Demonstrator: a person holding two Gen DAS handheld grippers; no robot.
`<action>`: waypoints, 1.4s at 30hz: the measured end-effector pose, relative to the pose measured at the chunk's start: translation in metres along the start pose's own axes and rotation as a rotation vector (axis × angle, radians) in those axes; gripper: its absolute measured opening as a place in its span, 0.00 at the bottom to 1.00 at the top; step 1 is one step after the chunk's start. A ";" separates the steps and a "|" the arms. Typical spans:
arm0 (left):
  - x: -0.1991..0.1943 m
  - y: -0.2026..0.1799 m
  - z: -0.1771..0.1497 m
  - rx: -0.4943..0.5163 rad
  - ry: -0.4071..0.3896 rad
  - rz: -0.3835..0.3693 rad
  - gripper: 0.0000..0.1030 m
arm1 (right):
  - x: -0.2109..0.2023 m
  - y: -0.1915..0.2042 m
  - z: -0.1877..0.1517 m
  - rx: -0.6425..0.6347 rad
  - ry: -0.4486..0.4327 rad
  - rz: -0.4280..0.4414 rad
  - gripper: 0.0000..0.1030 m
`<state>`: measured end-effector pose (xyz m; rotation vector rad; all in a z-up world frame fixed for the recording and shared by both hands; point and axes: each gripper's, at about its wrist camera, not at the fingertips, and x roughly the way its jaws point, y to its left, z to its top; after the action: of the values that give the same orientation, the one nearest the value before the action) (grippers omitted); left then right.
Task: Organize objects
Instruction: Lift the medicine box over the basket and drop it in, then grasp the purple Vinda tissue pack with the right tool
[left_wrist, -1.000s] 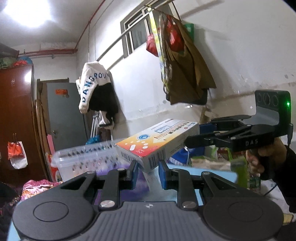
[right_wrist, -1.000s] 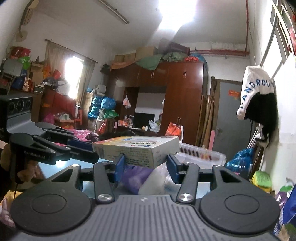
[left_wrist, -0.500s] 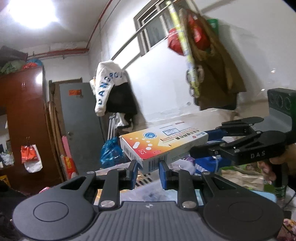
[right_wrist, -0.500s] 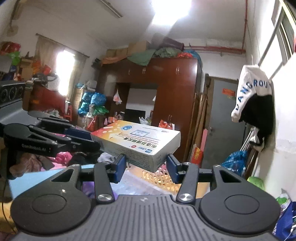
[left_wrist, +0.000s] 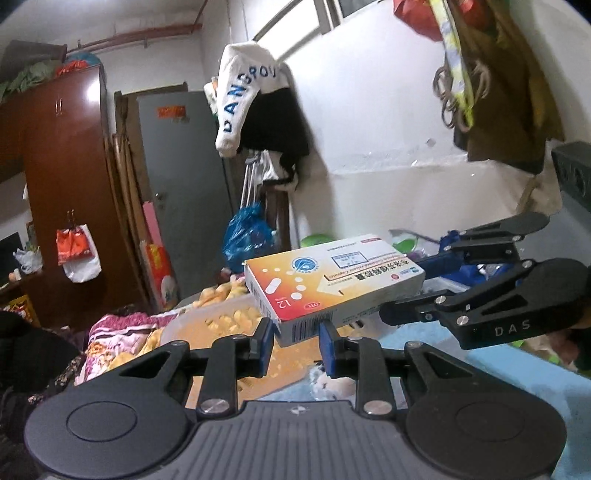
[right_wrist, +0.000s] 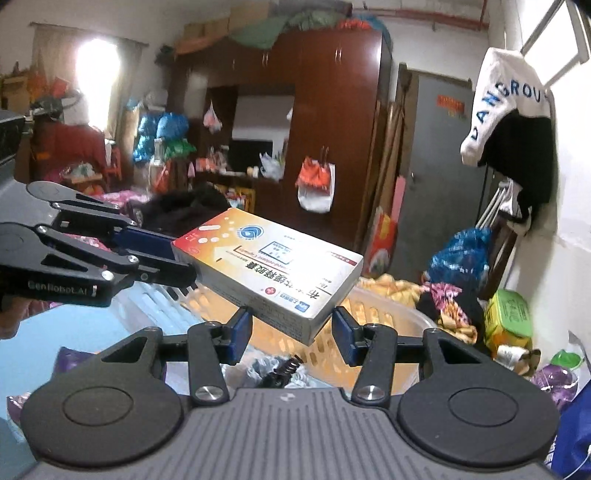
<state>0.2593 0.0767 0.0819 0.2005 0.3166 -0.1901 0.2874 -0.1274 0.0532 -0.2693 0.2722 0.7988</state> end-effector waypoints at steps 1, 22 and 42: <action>0.000 0.001 -0.001 0.000 -0.002 0.002 0.30 | 0.000 -0.001 0.000 0.004 0.008 0.004 0.50; -0.065 0.004 -0.029 -0.041 -0.143 0.052 0.78 | -0.071 -0.025 -0.015 0.220 -0.108 0.003 1.00; -0.107 -0.005 -0.130 -0.247 -0.045 -0.097 0.86 | -0.092 0.038 -0.088 0.333 -0.085 0.148 0.96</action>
<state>0.1205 0.1171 -0.0049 -0.0639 0.3021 -0.2492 0.1867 -0.1926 -0.0025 0.0996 0.3424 0.8942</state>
